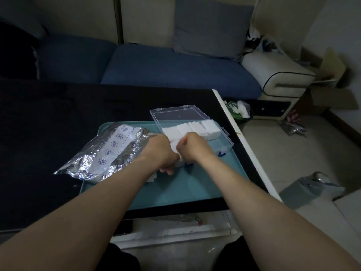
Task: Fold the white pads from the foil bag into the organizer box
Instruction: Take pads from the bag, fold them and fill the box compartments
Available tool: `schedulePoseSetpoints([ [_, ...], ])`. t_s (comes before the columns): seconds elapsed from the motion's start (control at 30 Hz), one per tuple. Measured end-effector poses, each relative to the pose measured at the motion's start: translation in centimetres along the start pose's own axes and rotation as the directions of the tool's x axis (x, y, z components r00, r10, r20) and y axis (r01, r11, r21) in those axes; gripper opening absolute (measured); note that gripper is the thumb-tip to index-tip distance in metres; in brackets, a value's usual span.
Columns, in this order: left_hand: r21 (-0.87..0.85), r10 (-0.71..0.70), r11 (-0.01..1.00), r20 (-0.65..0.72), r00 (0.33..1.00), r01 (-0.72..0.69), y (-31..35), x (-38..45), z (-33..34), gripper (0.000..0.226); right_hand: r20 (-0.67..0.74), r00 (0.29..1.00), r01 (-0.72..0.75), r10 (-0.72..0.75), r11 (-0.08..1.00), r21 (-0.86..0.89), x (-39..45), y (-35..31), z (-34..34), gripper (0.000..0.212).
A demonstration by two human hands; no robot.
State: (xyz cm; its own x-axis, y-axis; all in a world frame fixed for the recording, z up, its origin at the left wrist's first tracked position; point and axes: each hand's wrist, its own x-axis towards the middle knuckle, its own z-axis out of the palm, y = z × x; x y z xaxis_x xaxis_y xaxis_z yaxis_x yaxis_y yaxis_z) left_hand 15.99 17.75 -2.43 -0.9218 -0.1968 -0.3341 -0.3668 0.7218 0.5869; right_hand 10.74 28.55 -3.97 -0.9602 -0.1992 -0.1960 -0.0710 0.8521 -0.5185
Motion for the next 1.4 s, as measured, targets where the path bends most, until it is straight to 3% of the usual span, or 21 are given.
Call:
schedulePoseSetpoints([
  [0.13,0.001,-0.006,1.0,0.008,1.0,0.006,0.2,0.0,0.2,0.022,0.23,0.966,0.118,-0.115,0.993,0.001,-0.6,1.3,-3.5,0.015],
  [0.27,0.075,-0.001,0.997,0.018,1.0,-0.001,0.3,0.3,0.2,0.018,0.189,0.962,0.2,-0.2,0.98,0.019,-0.1,2.4,-3.1,0.018],
  [0.43,0.103,0.032,0.994,0.032,0.999,-0.035,0.6,-0.1,-0.1,0.024,0.212,0.944,0.278,-0.252,0.955,-0.102,1.2,2.6,-3.7,0.017],
  [0.5,0.125,0.058,0.99,0.014,0.998,-0.059,0.8,-0.3,-0.5,0.022,0.156,0.937,0.322,-0.312,0.946,-0.043,1.4,2.6,-3.9,0.02],
  [0.63,0.156,0.184,0.976,-0.224,0.957,-0.151,0.8,-0.4,-2.3,0.023,0.25,0.904,0.358,-0.347,0.934,0.002,1.2,2.1,-3.3,0.031],
  [0.73,0.117,0.245,0.97,-0.471,0.848,-0.215,0.2,-0.3,-3.5,0.022,0.313,0.89,0.376,-0.331,0.922,-0.095,1.3,1.3,-3.2,0.044],
  [0.83,0.169,0.243,0.969,-0.567,0.787,-0.178,-0.7,-0.4,-4.3,0.021,0.324,0.892,0.396,-0.314,0.89,-0.226,1.2,0.3,-3.0,0.048],
  [0.9,0.235,0.243,0.963,-0.55,0.799,-0.131,-1.3,-0.2,-4.7,0.023,0.297,0.899,0.406,-0.321,0.865,-0.295,1.0,-0.2,-2.4,0.049],
  [0.97,0.347,0.222,0.936,-0.471,0.854,-0.052,-1.9,0.1,-5.1,0.041,0.277,0.909,0.392,-0.312,0.866,-0.311,1.0,-0.2,-2.1,0.047],
  [1.07,0.462,0.096,0.884,-0.327,0.94,0.07,-3.6,1.1,-5.3,0.071,0.27,0.913,0.362,-0.306,0.912,-0.191,0.9,0.6,-3.4,0.037],
  [1.1,0.464,0.078,0.883,-0.29,0.954,0.069,-4.2,1.5,-5.2,0.069,0.232,0.916,0.359,-0.327,0.926,-0.116,0.8,0.7,-3.8,0.032],
  [1.17,0.469,0.093,0.883,-0.23,0.969,0.027,-5.0,2.0,-5.0,0.04,0.086,0.915,0.395,-0.395,0.919,0.018,0.1,0.0,-3.8,0.024],
  [1.23,0.486,0.114,0.874,-0.242,0.964,0.019,-5.1,2.1,-4.9,0.014,0.03,0.887,0.455,-0.46,0.884,0.107,-1.1,-1.4,-2.9,0.024],
  [1.4,0.493,0.12,0.869,-0.292,0.949,0.042,-6.0,3.0,-4.9,0.022,0.249,0.85,0.499,-0.465,0.861,-0.096,-2.7,-3.3,0.4,0.053],
])
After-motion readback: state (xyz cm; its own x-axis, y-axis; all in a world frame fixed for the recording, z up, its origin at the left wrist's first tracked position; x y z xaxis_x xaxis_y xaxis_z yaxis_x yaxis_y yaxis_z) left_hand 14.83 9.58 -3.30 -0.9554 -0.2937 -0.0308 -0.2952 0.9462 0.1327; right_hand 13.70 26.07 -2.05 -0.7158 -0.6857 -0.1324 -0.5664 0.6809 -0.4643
